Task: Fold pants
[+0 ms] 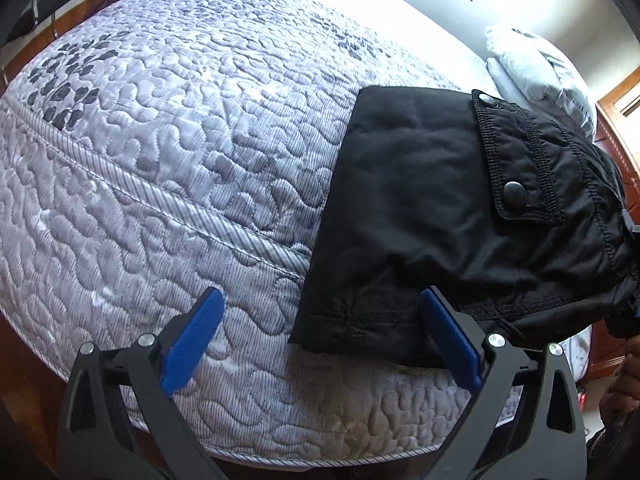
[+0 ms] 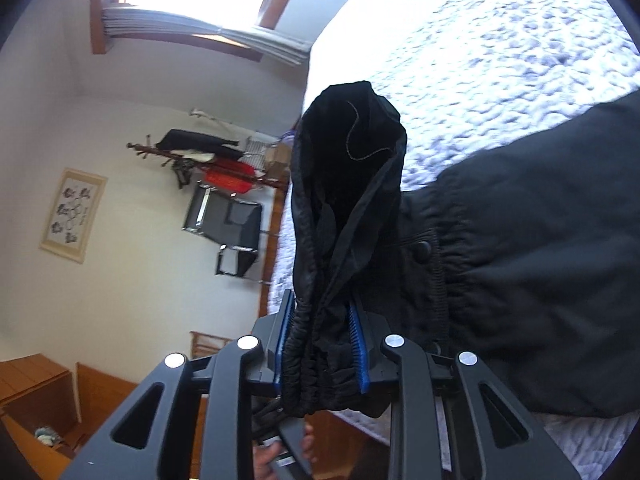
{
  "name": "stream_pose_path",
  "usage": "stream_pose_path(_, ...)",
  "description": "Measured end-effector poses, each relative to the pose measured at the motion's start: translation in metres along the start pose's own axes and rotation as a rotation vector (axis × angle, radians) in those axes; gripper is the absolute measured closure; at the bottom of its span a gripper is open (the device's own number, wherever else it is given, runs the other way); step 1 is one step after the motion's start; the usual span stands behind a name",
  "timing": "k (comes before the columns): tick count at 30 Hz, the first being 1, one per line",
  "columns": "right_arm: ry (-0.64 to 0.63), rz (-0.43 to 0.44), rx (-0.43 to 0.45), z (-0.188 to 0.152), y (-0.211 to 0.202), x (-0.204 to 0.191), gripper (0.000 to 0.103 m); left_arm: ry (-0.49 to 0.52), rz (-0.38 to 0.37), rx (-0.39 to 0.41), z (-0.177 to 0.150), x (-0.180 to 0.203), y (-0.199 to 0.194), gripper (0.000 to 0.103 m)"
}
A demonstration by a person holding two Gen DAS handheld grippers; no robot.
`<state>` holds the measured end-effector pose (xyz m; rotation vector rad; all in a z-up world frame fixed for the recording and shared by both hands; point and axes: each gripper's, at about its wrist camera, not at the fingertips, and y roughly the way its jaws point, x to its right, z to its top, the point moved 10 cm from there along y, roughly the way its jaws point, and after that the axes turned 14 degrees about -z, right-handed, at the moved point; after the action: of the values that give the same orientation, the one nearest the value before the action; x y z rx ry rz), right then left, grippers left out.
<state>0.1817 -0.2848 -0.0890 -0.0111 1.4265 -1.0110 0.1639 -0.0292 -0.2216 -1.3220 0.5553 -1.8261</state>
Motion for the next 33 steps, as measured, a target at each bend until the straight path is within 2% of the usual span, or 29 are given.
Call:
stream_pose_path(7, -0.012, 0.066, 0.003, 0.003, -0.022, -0.027, 0.077, 0.001, -0.029, 0.052, 0.006, 0.011, -0.028, 0.005)
stream_pose_path(12, -0.010, 0.080, 0.033, 0.009, -0.047, -0.028, 0.077, 0.019, -0.047, 0.060, 0.005, 0.025, -0.034, 0.005)
stream_pose_path(20, 0.049, 0.070, 0.089, 0.021, -0.087, 0.015, 0.077, 0.058, -0.062, 0.022, 0.003, 0.049, -0.022, 0.005)
stream_pose_path(26, 0.088, 0.069, 0.120, 0.022, -0.105, 0.030, 0.077, 0.100, -0.063, 0.003, 0.000, 0.064, -0.017, 0.005)
stream_pose_path(33, 0.107, 0.026, 0.125, 0.024, -0.115, 0.055, 0.077, 0.132, -0.063, -0.003, -0.003, 0.077, -0.015, 0.005)
